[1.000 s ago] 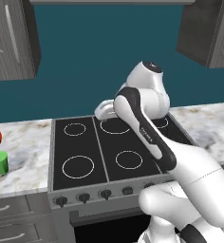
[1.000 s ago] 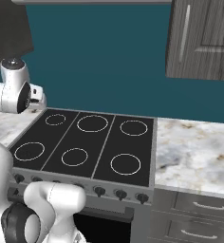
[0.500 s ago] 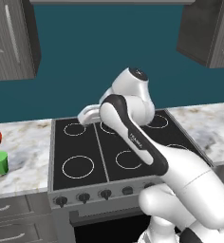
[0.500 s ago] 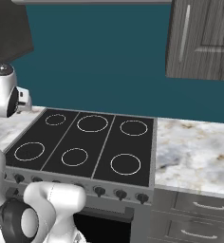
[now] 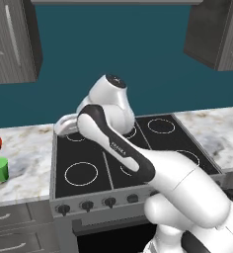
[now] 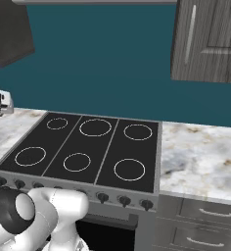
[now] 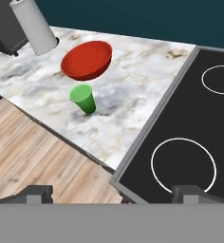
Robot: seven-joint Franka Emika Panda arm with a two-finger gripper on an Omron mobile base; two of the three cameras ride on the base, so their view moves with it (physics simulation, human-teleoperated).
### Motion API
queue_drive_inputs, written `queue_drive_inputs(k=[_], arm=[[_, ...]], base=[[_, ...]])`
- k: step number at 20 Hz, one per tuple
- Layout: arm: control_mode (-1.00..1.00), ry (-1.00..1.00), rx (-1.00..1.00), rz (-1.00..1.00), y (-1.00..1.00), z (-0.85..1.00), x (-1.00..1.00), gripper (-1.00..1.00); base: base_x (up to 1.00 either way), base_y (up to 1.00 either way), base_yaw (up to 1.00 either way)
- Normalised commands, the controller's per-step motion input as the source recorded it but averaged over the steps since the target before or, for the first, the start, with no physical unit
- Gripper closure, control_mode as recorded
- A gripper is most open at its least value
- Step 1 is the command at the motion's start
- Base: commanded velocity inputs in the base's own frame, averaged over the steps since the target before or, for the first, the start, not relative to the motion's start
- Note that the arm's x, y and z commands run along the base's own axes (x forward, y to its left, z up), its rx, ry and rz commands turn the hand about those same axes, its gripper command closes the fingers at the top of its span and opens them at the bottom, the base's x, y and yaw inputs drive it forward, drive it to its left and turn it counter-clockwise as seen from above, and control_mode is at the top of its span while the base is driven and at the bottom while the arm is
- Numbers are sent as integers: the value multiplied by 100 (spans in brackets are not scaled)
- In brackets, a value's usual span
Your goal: Pick the cup and bowl from the counter and place them on the counter next to the sink.
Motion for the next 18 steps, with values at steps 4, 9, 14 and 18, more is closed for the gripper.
queue_drive_inputs(k=[4,9,14,18], arm=[[-100,0,0,2,61,0,0,-100],[-100,0,-2,-1,47,-1,0,-100],[-100,1,-9,-9,32,-7,0,-100],[-100,0,-7,-12,26,-4,0,-100]], base=[[0,0,0],[0,0,0],[0,0,0],[0,0,0]])
